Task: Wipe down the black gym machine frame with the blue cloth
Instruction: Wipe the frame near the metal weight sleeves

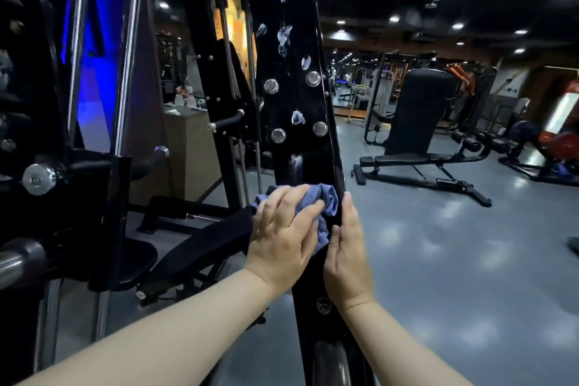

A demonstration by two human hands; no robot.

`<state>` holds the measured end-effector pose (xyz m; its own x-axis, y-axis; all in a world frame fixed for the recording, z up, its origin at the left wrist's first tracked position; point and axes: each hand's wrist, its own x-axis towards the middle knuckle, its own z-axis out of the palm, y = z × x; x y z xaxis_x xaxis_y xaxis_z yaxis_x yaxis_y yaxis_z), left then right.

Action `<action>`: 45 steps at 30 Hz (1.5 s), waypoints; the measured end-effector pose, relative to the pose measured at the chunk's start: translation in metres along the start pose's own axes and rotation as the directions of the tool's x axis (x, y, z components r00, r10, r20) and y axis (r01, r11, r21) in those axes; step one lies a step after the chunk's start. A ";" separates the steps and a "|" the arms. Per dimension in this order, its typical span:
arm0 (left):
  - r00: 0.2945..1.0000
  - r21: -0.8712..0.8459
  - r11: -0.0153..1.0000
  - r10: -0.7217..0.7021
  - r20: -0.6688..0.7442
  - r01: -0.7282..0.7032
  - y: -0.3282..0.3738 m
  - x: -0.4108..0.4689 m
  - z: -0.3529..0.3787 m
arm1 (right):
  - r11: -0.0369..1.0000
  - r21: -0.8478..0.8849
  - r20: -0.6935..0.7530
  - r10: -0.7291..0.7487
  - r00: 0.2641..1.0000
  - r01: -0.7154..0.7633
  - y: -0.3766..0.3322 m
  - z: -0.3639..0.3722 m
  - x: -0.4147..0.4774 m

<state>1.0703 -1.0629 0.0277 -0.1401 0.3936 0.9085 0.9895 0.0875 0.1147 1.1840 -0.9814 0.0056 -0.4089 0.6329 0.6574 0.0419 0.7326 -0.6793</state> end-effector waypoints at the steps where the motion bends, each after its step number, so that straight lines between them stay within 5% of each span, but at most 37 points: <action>1: 1.000 0.002 1.000 0.022 0.000 -0.022 -0.001 0.005 -0.001 | 1.000 -0.014 -0.004 -0.007 1.000 0.007 -0.001 0.001 -0.001; 9: 0.989 0.015 0.990 -0.143 -0.037 0.144 0.005 0.055 -0.005 | 0.987 -0.149 -0.030 -0.072 0.997 0.067 0.000 0.003 -0.005; 14: 0.997 0.069 0.998 0.006 0.079 -0.012 0.006 -0.002 -0.001 | 0.989 -0.124 -0.053 -0.082 0.995 0.075 0.006 0.004 -0.004; 18: 0.996 0.143 0.987 0.062 0.059 -0.070 -0.001 0.043 -0.011 | 0.972 -0.206 -0.049 -0.124 0.991 0.111 0.009 0.008 -0.003; 25: 0.989 0.096 0.987 -0.125 -0.075 0.132 -0.007 0.061 -0.013 | 0.980 -0.184 -0.022 -0.085 0.996 0.079 0.004 0.004 -0.001; 31: 0.984 0.148 0.973 0.179 0.008 -0.178 -0.019 0.031 -0.013 | 0.987 -0.152 -0.011 -0.057 0.998 0.054 0.000 0.001 0.002; 39: 0.997 0.095 0.993 0.077 -0.026 -0.074 -0.026 0.047 -0.017 | 0.981 -0.189 0.020 0.054 0.998 -0.050 -0.014 0.000 -0.001; 45: 0.853 0.062 0.853 0.511 0.105 -0.518 -0.033 0.011 -0.012 | 0.944 -0.167 -0.021 0.287 0.958 -0.286 -0.024 -0.001 -0.016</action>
<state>1.0365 -1.0730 0.0387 0.3820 0.4764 0.7919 0.9146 -0.0722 -0.3978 1.1909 -1.0091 0.0118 -0.3606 0.8216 0.4415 0.3087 0.5519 -0.7747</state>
